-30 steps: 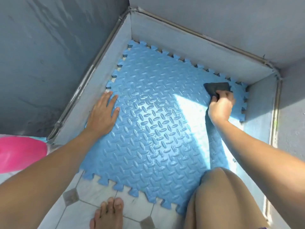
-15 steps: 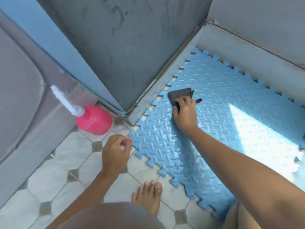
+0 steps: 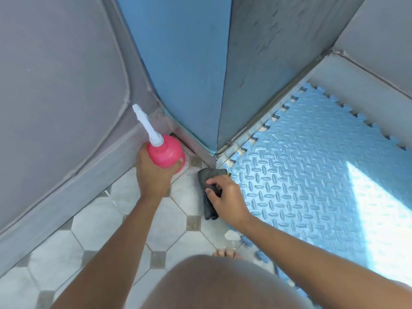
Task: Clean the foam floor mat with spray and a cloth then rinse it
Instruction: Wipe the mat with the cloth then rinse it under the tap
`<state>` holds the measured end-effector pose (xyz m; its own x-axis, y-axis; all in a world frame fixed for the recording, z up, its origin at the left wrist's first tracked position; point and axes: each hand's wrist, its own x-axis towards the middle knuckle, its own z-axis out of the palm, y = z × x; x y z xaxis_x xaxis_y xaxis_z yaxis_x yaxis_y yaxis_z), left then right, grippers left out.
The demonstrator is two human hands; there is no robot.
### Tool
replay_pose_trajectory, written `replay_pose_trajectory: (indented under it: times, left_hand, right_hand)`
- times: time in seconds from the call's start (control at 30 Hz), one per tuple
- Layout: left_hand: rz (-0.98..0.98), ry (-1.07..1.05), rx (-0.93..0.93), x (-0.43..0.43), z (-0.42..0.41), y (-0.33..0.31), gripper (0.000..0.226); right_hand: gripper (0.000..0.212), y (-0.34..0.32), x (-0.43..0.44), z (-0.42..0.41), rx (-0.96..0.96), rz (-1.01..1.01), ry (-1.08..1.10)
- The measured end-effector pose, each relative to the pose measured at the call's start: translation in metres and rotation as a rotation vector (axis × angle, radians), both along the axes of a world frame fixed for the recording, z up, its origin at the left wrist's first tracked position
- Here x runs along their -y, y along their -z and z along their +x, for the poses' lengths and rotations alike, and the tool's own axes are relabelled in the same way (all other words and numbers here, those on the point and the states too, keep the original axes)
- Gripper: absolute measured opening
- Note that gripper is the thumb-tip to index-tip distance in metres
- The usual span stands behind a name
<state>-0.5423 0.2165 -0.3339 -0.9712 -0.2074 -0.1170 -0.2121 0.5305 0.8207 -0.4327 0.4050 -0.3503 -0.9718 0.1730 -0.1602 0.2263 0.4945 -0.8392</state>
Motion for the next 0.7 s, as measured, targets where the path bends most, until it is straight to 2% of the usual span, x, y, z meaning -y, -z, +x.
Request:
replay_pose_trajectory:
  times: [0.17,0.33,0.47,0.53,0.6,0.7]
  left_hand:
    - [-0.006,-0.076,0.008,0.03,0.014,-0.001,0.106]
    - [-0.028,-0.111,0.043,0.051,0.031,-0.008,0.109]
    - [-0.155,-0.143,-0.014,0.046,0.037,-0.021,0.107]
    - [-0.254,-0.16,-0.124,0.038,0.04,-0.03,0.094]
    - [-0.243,-0.116,-0.227,0.024,0.047,-0.042,0.071]
    - [-0.249,0.106,-0.404,-0.001,0.06,-0.053,0.04]
  right_hand:
    - [0.019,-0.013,0.052,-0.037,-0.052,-0.069,-0.01]
    - [0.026,-0.017,0.073,-0.108,-0.107,0.036,-0.003]
    - [0.034,-0.018,0.079,-0.129,-0.086,0.044,-0.09]
    - [0.035,-0.021,0.076,-0.127,-0.102,0.045,-0.155]
    - [0.031,-0.025,0.064,-0.122,-0.143,0.048,-0.213]
    - [0.022,-0.032,0.029,-0.104,-0.2,0.056,-0.311]
